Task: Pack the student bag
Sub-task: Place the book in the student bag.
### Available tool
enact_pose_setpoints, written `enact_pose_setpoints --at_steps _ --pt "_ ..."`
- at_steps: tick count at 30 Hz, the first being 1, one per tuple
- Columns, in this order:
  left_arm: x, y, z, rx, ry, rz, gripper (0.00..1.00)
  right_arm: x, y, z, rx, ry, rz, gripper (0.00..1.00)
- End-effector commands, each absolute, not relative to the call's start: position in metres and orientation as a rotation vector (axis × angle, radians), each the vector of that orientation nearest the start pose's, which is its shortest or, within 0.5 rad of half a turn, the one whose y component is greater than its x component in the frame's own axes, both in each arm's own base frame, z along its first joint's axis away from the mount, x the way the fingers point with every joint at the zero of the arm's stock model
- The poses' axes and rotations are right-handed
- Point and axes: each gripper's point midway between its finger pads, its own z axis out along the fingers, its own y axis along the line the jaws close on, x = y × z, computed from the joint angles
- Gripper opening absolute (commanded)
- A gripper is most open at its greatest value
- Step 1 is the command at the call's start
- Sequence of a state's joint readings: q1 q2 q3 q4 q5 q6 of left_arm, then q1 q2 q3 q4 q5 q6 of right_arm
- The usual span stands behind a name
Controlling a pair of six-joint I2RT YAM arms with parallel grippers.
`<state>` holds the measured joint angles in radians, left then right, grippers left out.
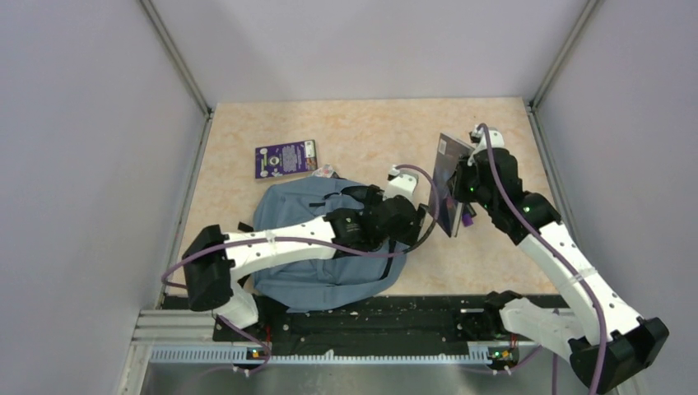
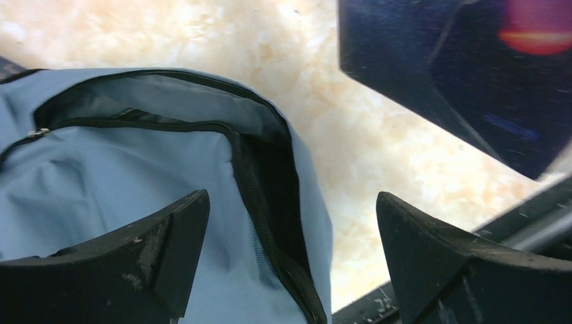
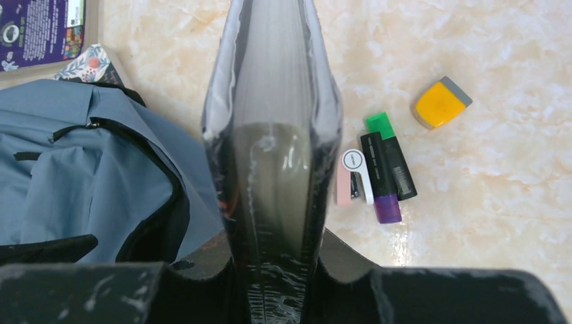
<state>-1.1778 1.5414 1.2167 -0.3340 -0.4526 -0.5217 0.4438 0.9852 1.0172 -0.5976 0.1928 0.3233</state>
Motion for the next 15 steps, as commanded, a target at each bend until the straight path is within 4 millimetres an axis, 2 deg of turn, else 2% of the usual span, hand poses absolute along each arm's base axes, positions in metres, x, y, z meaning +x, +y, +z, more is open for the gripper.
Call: enact_pose_setpoints --at_steps 1,5,8,9,11,15 --pt "0.234 -0.346 0.181 0.395 2.160 -0.114 0.98 0.291 0.110 0.301 0.021 1.913 0.302 0.00" --pt "0.233 -0.331 0.165 0.429 2.215 0.085 0.98 0.288 0.112 0.300 0.011 1.916 0.317 0.00" --pt "0.232 -0.326 0.155 0.449 2.238 0.153 0.89 0.286 0.115 0.301 -0.005 1.913 0.341 0.00" --pt "0.231 -0.324 0.154 0.447 2.243 0.159 0.81 0.285 0.117 0.303 -0.012 1.911 0.351 0.00" --pt "0.230 -0.319 0.155 0.431 2.244 0.166 0.55 0.281 0.119 0.307 -0.030 1.908 0.374 0.00" --pt "0.231 -0.308 0.172 0.361 2.206 0.143 0.09 0.270 0.127 0.319 -0.071 1.892 0.441 0.00"
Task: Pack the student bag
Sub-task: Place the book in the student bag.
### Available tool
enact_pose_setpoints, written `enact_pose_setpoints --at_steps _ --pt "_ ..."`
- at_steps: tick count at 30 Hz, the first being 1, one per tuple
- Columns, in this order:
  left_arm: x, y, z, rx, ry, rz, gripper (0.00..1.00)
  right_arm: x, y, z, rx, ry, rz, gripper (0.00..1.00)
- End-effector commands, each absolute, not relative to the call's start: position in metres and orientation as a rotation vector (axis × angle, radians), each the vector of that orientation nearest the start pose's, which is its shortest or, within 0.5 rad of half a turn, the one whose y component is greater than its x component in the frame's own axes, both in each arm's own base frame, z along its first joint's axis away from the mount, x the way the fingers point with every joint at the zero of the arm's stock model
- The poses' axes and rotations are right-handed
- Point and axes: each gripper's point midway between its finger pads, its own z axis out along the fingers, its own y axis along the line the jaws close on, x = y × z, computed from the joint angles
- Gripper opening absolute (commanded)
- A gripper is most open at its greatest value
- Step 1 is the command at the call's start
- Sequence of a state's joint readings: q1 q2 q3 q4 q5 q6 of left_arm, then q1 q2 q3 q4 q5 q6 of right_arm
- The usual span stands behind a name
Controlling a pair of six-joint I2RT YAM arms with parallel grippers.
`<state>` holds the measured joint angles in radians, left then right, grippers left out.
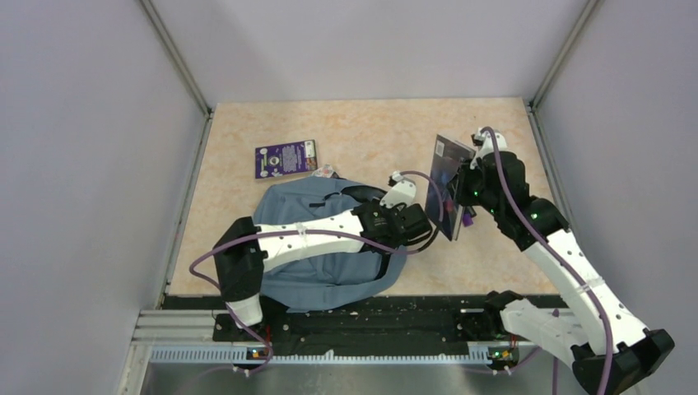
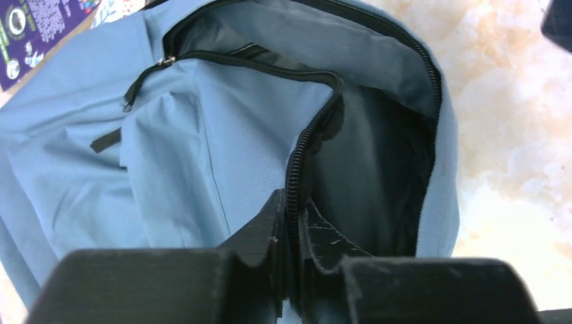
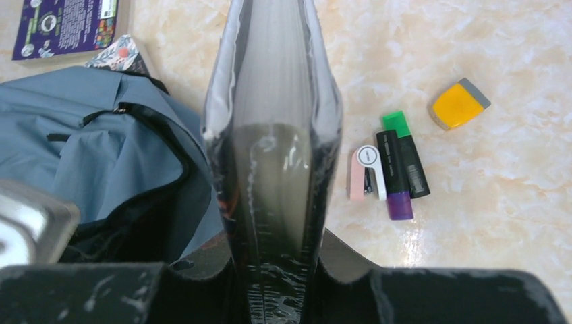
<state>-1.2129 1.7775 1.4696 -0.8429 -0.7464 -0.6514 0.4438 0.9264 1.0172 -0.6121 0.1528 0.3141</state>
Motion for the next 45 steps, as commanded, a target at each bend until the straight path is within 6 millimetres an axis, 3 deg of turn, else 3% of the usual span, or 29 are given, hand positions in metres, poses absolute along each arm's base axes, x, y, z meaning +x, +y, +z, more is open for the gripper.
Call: enact_pose_setpoints --at_steps 1,5,8,13,19,25,35,41,45 --pt "0.231 -0.305 0.178 0.343 2.192 0.129 0.03 0.267 0.130 0.324 -0.074 1.880 0.470 0.00" --pt "0.233 -0.297 0.205 0.306 2.137 0.047 0.00 0.252 0.155 0.342 -0.099 1.820 0.683 0.00" --pt "0.236 -0.292 0.228 0.268 2.085 -0.055 0.00 0.244 0.181 0.341 -0.112 1.800 0.886 0.00" --pt "0.239 -0.267 0.270 0.168 1.967 -0.249 0.00 0.240 0.213 0.310 -0.088 1.864 1.121 0.00" --pt "0.239 -0.239 0.300 0.086 1.860 -0.475 0.00 0.230 0.229 0.279 -0.072 1.961 1.227 0.00" --pt "0.236 -0.224 0.304 0.087 1.846 -0.490 0.00 0.220 0.247 0.248 -0.017 2.053 1.338 0.00" --pt "0.237 -0.242 0.299 0.151 1.862 -0.542 0.00 0.211 0.304 0.235 -0.106 2.097 1.485 0.00" --pt "0.240 -0.251 0.294 0.177 1.873 -0.568 0.00 0.220 0.326 0.215 -0.113 2.141 1.487 0.00" --pt "0.239 -0.263 0.295 0.208 1.861 -0.625 0.00 0.239 0.343 0.204 -0.111 2.149 1.425 0.00"
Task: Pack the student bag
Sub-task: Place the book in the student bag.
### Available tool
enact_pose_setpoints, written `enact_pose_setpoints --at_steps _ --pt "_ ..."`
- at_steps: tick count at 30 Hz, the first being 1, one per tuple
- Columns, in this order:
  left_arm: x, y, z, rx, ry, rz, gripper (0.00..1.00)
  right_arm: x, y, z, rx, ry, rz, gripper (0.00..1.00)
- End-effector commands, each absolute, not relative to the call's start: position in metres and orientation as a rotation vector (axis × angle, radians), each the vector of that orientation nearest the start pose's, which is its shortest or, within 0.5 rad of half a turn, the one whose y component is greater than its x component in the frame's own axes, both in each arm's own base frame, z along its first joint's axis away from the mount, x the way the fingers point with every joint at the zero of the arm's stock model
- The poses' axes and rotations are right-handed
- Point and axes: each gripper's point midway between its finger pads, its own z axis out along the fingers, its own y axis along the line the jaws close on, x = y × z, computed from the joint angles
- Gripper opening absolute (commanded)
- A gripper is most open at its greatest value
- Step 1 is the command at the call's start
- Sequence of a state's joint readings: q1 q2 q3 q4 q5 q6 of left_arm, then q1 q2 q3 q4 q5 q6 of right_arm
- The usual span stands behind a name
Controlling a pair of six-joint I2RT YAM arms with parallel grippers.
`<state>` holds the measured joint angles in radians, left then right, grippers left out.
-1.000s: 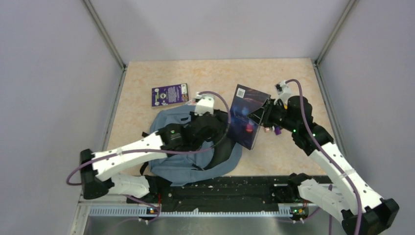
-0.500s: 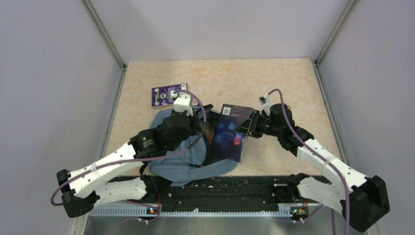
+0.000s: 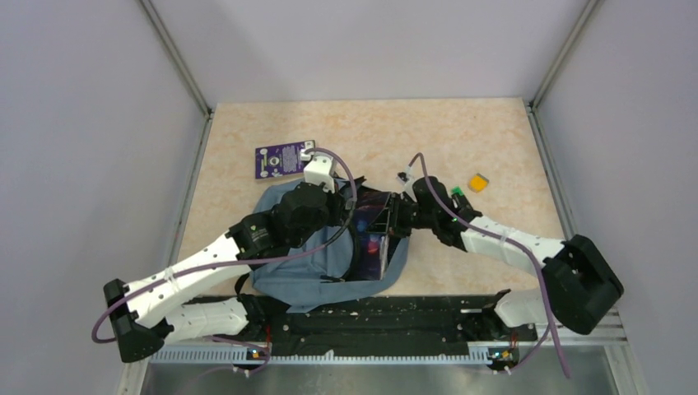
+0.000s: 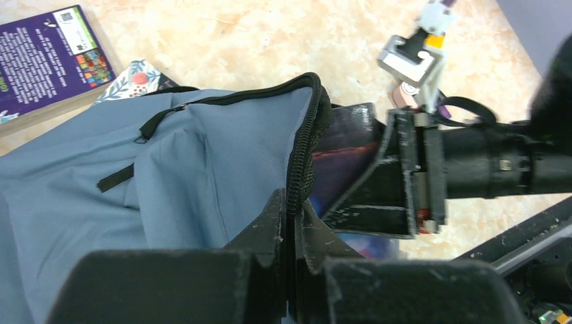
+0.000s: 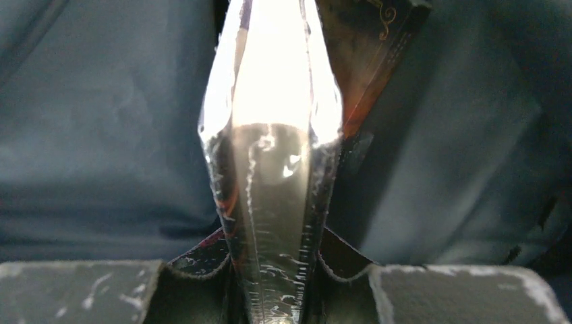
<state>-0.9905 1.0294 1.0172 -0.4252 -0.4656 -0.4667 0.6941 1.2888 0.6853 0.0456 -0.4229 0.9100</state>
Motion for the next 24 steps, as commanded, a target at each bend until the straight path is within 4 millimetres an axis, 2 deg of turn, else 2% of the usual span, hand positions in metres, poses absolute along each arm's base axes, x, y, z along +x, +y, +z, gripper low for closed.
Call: enact_pose_setpoints --at_steps 1,4,6,10,17,22,24 --pt "0.239 -0.266 0.294 0.217 1.861 -0.636 0.00 0.243 0.348 0.205 -0.106 2.132 1.434 0.00" --pt "0.239 -0.272 0.294 0.236 1.857 -0.656 0.00 0.255 0.359 0.203 -0.075 2.096 1.455 0.00" --pt "0.240 -0.273 0.294 0.241 1.858 -0.658 0.00 0.264 0.366 0.195 -0.070 2.100 1.404 0.00" --pt "0.241 -0.275 0.292 0.242 1.860 -0.674 0.00 0.277 0.381 0.167 -0.080 2.151 1.289 0.00" --pt "0.245 -0.273 0.289 0.235 1.866 -0.689 0.00 0.270 0.410 0.111 -0.094 2.234 1.229 0.00" --pt "0.248 -0.272 0.288 0.226 1.867 -0.697 0.00 0.268 0.422 0.092 -0.135 2.249 1.171 0.00" --pt "0.248 -0.272 0.287 0.223 1.869 -0.701 0.00 0.270 0.419 0.087 -0.149 2.259 1.124 0.06"
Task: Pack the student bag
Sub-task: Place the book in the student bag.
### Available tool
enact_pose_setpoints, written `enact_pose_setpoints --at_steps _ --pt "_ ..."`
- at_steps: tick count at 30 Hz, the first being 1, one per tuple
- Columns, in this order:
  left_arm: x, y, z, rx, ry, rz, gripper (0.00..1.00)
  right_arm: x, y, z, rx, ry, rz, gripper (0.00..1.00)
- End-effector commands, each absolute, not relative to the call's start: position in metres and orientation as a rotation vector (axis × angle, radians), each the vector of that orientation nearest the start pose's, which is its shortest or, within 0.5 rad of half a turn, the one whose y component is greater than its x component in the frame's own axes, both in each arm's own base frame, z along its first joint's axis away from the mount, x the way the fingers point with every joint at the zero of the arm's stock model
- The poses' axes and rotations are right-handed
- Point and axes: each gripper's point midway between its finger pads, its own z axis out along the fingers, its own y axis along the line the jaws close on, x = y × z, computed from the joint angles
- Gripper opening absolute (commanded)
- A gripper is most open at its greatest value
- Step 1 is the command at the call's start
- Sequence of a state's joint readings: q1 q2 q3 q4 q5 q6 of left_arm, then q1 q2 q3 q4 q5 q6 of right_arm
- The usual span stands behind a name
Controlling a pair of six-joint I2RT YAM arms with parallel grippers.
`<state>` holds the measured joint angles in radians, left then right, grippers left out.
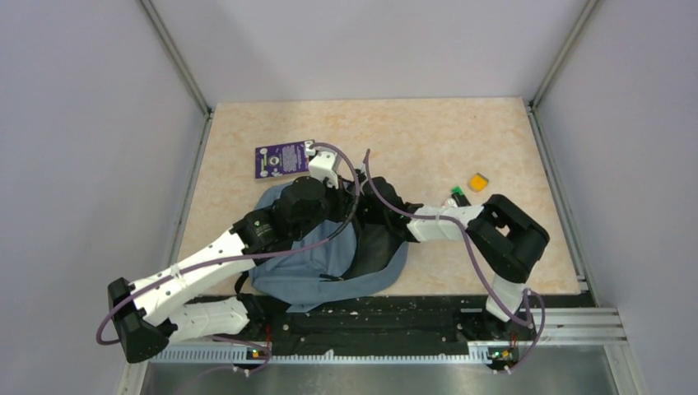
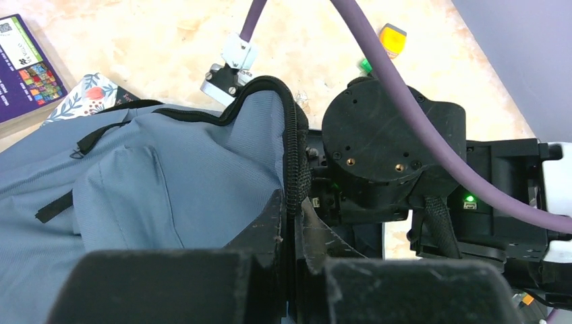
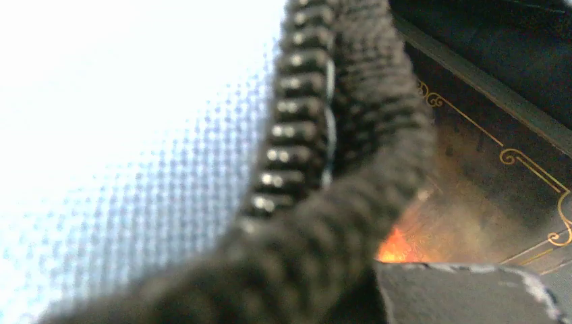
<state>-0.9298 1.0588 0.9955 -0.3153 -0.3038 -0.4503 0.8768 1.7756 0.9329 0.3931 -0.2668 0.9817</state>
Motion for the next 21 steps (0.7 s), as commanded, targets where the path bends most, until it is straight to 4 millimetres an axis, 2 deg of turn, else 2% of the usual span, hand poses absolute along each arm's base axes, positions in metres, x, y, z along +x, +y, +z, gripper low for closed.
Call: enact_pose_setpoints --at_steps 1,5,8,12,16,18,21 --pt "0.248 -0.272 0.287 0.221 1.870 -0.701 0.00 0.272 0.415 0.086 -0.155 2.257 1.091 0.12" --pt "0.248 -0.268 0.283 0.206 1.873 -0.701 0.00 0.274 0.398 0.092 -0.211 2.223 0.992 0.42" --pt "0.249 -0.265 0.280 0.194 1.880 -0.696 0.00 0.272 0.389 0.101 -0.280 2.204 0.941 0.57" --pt "0.251 -0.264 0.279 0.184 1.876 -0.696 0.00 0.265 0.378 0.113 -0.374 2.183 0.900 0.71" --pt "0.253 -0.262 0.275 0.169 1.882 -0.679 0.00 0.254 0.366 0.130 -0.444 2.144 0.897 0.79" --pt "0.255 -0.259 0.270 0.159 1.885 -0.662 0.00 0.252 0.355 0.135 -0.436 2.141 0.858 0.84" --pt "0.258 -0.256 0.263 0.142 1.883 -0.651 0.00 0.251 0.332 0.139 -0.410 2.155 0.763 0.85"
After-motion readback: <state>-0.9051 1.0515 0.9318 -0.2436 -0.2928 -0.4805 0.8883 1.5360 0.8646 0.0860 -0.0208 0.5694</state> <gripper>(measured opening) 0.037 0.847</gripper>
